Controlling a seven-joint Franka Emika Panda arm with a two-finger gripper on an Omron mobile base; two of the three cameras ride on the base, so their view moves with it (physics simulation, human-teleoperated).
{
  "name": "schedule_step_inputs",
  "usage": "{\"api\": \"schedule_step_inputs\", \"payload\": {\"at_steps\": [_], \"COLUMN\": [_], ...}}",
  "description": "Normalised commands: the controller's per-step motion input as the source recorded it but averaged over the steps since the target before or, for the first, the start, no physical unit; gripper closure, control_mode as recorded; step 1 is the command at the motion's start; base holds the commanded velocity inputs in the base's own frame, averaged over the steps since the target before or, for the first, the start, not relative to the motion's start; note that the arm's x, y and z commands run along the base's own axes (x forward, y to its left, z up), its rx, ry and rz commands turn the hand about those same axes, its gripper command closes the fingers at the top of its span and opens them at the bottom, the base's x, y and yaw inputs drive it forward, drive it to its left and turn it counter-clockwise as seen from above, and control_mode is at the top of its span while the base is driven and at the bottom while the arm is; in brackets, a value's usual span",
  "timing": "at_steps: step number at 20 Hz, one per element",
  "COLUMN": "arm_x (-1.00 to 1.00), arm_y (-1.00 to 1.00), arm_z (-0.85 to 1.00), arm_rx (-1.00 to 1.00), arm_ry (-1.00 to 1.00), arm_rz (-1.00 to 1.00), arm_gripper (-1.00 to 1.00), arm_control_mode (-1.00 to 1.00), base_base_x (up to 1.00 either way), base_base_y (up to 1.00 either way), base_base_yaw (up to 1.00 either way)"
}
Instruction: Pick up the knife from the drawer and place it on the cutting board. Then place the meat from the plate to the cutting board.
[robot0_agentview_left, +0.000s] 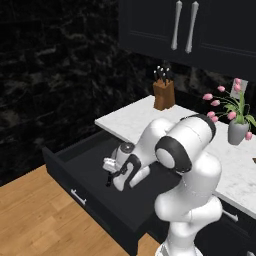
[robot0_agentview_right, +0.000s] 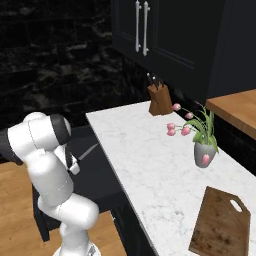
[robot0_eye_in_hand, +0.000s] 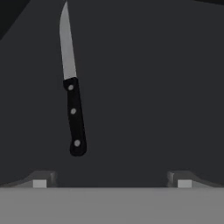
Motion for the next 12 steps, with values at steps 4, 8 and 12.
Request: {"api": "schedule_step_inputs", "payload": {"at_steps": [4, 8, 12], "arm_x": [0.52, 0.51, 0.29], "arm_y": [0.25, 0.69, 0.66], "arm_z": [-0.31, -0.46, -0.64], "arm_rx": [-0.04, -0.13, -0.20], "arm_ry": [0.01, 0.07, 0.07], "arm_rz": [0.00, 0.00, 0.00], "arm_gripper": [-1.00, -1.00, -1.00], "arm_control_mode": [-1.00, -1.00, -1.00], "base_base_x": [0.00, 0.00, 0.00], "base_base_y": [0.00, 0.00, 0.00], "base_base_yaw": [0.00, 0.00, 0.00]}}
